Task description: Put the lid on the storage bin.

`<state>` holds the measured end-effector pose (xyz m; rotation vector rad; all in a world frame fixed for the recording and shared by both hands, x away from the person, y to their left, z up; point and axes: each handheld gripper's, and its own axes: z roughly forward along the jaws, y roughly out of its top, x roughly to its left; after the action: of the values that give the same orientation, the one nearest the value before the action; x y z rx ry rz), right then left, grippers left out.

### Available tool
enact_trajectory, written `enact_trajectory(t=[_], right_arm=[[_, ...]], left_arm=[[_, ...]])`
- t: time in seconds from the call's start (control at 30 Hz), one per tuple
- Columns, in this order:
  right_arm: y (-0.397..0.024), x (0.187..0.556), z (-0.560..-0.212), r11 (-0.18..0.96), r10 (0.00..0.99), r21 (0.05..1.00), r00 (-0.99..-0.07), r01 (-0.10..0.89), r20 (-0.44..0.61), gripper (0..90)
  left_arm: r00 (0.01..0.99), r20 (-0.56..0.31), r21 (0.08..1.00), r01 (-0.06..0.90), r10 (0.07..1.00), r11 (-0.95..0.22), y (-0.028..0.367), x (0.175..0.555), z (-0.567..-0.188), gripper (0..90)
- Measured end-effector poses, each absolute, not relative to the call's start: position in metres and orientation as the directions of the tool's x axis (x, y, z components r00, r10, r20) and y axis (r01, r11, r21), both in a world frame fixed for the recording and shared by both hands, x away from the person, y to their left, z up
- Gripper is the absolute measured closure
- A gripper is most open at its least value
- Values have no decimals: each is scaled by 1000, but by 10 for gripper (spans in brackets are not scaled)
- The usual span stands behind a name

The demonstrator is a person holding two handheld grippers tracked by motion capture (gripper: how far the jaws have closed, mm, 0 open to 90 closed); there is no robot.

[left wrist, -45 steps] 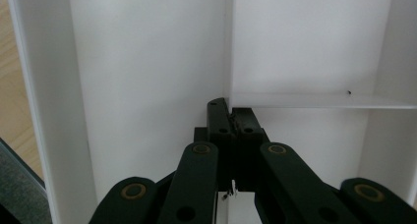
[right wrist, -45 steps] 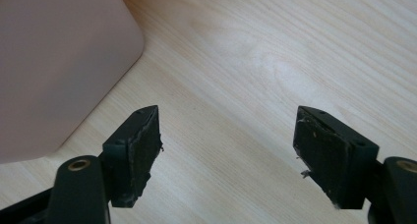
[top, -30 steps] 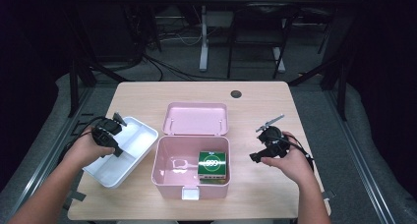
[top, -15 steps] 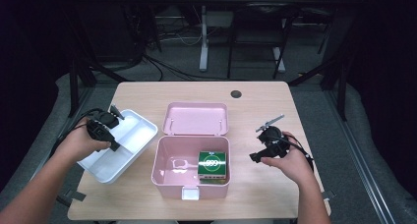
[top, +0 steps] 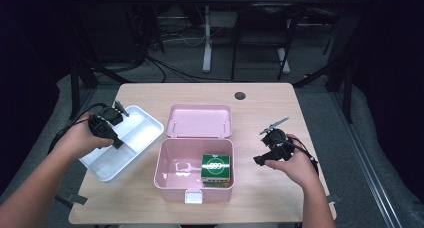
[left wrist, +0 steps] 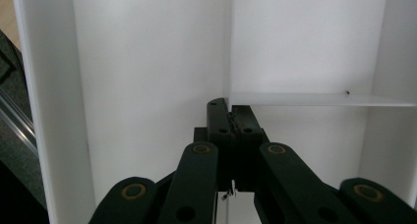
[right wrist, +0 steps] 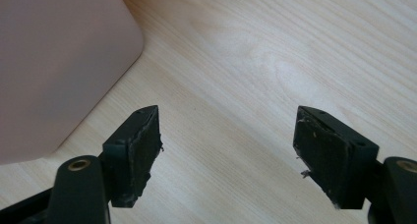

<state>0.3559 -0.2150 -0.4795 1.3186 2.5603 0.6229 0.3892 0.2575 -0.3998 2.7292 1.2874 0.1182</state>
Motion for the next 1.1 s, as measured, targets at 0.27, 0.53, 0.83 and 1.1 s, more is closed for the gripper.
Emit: enact_trajectory(t=[0.27,0.53,0.83,1.1], right_arm=[[-215,356,-480,516,811,449,-585,729,17,255],[-214,356,-481,517,811,447,-585,730,17,256],[-214,357,-482,516,812,439,-583,735,22,255],[-212,357,-484,521,809,439,-587,732,19,256]], left_arm=[[656,26,148,744,755,-652,250,389,-391,891],[678,28,162,722,734,-673,241,388,-382,891],[727,35,165,673,686,-721,228,386,-377,891],[782,47,163,607,621,-778,208,381,-377,891]])
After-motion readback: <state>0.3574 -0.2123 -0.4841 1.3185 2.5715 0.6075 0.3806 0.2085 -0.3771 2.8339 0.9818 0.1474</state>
